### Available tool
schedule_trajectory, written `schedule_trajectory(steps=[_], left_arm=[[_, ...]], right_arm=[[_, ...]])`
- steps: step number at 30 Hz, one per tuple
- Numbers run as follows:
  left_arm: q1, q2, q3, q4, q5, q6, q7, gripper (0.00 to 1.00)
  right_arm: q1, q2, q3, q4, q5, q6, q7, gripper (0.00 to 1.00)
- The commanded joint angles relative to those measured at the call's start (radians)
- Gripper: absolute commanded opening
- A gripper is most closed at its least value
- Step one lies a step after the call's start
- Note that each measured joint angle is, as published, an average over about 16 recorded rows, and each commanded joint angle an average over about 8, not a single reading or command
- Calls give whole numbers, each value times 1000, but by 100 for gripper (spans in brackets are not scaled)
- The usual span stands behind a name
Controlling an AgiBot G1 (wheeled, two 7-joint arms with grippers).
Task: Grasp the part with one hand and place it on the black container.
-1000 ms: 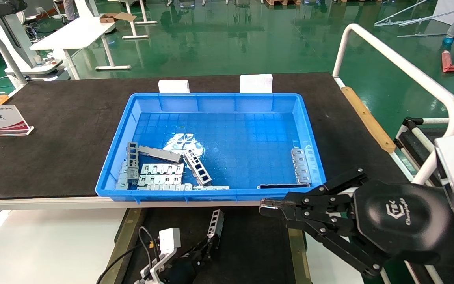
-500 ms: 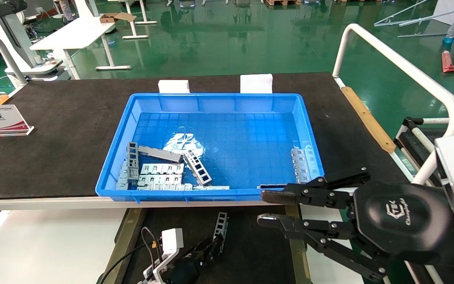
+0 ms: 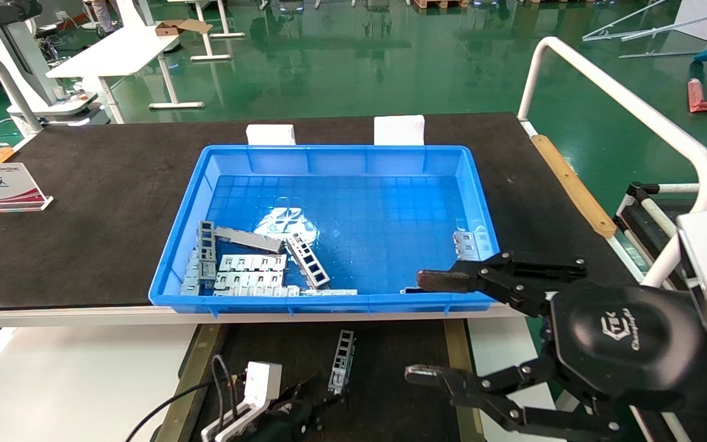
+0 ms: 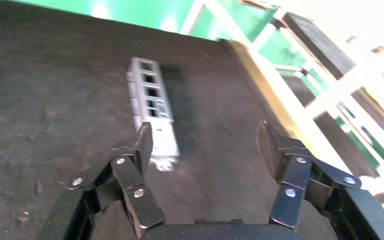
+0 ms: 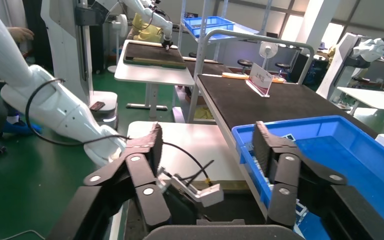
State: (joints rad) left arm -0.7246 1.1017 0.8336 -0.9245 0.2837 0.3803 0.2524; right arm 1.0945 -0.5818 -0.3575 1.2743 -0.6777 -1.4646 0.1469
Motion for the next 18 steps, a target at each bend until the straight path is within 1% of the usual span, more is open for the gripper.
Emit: schedule_trajectory(steps=[1, 10, 18], left_arm=[[2, -42, 27, -31, 13, 31, -12, 100], [-47, -218, 107, -96, 78, 209, -65, 100], [-111, -334, 132, -99, 120, 367, -84, 100]], right_arm=[[0, 0, 0, 0, 0, 0, 0, 100], [0, 0, 0, 0, 0, 0, 0, 100], [0, 0, 0, 0, 0, 0, 0, 100]])
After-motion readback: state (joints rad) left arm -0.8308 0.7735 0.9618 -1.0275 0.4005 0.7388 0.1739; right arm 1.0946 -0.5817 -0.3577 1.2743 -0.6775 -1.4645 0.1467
